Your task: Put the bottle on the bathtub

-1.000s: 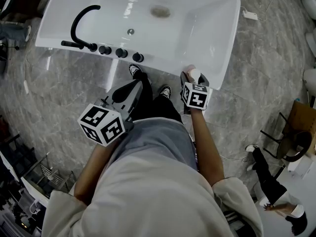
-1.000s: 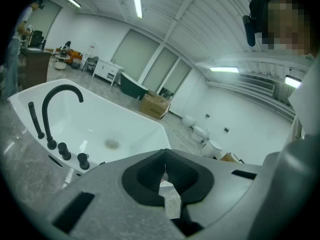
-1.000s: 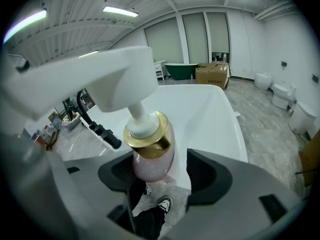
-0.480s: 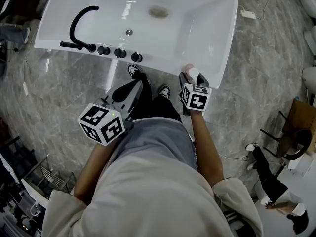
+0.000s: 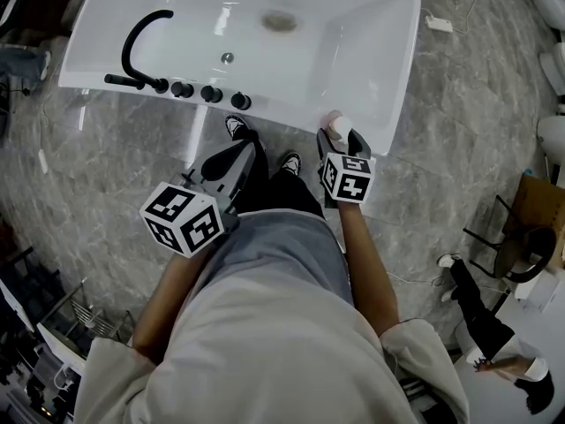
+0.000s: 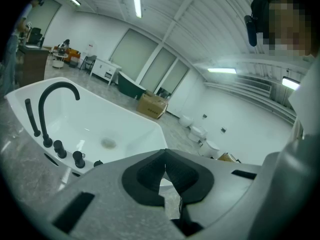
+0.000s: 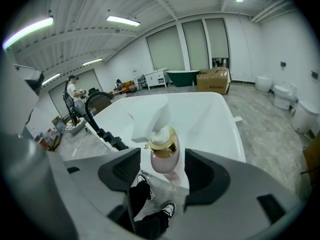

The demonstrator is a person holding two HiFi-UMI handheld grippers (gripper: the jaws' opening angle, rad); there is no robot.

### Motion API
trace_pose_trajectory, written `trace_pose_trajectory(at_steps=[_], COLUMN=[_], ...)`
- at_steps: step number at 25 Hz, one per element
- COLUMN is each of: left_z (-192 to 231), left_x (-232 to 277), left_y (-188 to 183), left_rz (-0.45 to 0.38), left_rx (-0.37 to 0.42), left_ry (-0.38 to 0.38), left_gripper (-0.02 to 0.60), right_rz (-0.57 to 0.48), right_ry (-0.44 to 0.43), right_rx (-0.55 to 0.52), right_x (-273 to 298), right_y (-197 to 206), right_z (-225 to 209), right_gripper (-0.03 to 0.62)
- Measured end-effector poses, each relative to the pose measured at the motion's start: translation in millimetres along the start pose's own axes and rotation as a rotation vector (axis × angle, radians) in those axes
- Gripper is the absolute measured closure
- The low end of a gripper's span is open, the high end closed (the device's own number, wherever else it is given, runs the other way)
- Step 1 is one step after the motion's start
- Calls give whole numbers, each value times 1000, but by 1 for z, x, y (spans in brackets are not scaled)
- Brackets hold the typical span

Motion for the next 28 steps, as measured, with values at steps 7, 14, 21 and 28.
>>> trace_pose_trajectory(at_steps=[7,14,21,28], left_z=[-2,-3,-9,-16], left_x=[4,9,14,22], left_y=[4,4,3,-7], left_rz=[12,22,22,18], left_rx=[-4,-2,11,38], left_ry=[10,20,32,61], left_gripper=[577,577,577,577], right_rz=[-27,-72,-118,-147], right_ry=[-13,-42,-79,-78], right_rx=[-4,2,-38,-25], right_x=[-18,-38,-58,-80], right_y=[-1,-8,-14,-18], right_z=[-3,-2,2,2], right_gripper=[342,352,398,427])
Point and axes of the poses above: the fingertips, and each gripper's own axes: x forward along the fingers, z to its left, y out of its underside, the point moved 4 cm from there along -x, backward along the fingers, and after that the axes turned 13 degrees about -x, right-handed, at the moved point
